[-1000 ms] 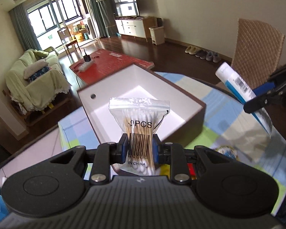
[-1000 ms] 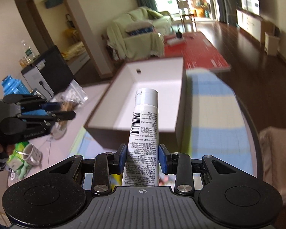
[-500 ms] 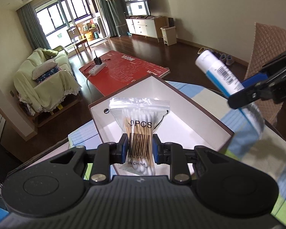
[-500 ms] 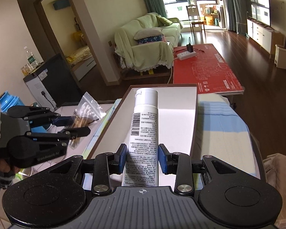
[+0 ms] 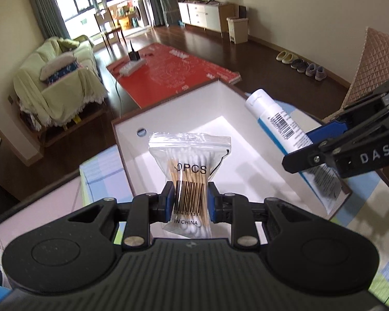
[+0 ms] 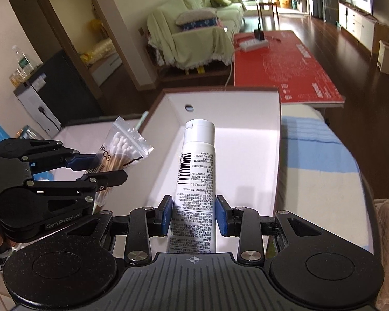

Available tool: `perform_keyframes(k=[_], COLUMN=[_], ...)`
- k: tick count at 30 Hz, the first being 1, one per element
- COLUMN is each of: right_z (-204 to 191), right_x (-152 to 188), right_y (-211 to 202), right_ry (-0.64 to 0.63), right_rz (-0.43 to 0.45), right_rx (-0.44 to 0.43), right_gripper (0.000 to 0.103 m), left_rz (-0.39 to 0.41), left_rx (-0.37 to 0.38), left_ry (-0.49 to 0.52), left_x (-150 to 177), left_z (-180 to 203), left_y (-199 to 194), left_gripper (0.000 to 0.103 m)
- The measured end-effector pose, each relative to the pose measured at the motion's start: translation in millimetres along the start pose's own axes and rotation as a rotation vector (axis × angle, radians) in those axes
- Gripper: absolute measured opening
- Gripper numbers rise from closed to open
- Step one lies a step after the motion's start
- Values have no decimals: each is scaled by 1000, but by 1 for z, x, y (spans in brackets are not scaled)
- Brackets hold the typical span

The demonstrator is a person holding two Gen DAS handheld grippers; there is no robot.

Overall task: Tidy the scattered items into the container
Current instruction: 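Carry the cotton swab bag and white tube over the box with both tools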

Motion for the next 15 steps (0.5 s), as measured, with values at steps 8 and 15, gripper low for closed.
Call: perform_keyframes(k=[8,15], right_z=[4,-1], right_x=[10,29], right_y=[38,60], right_ry=[-48,-112], right_rz=[-72,-126], right_rx=[36,59], right_gripper=[34,34], left_rz=[-85,-162], left_rx=[24,35], left_ry=[-47,-73], left_x=[15,36], left_z=[-5,-4], left_y=[43,71], left_gripper=[22,22])
Point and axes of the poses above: each gripper's, at about its wrist camera, not at the fingertips, and y roughly the way its jaws point, z to its right, x to its underside, the point moved 6 cm from there along y, roughly the way its jaws point, and after that the axes turned 12 degrees about -y, right-handed, at the moved point
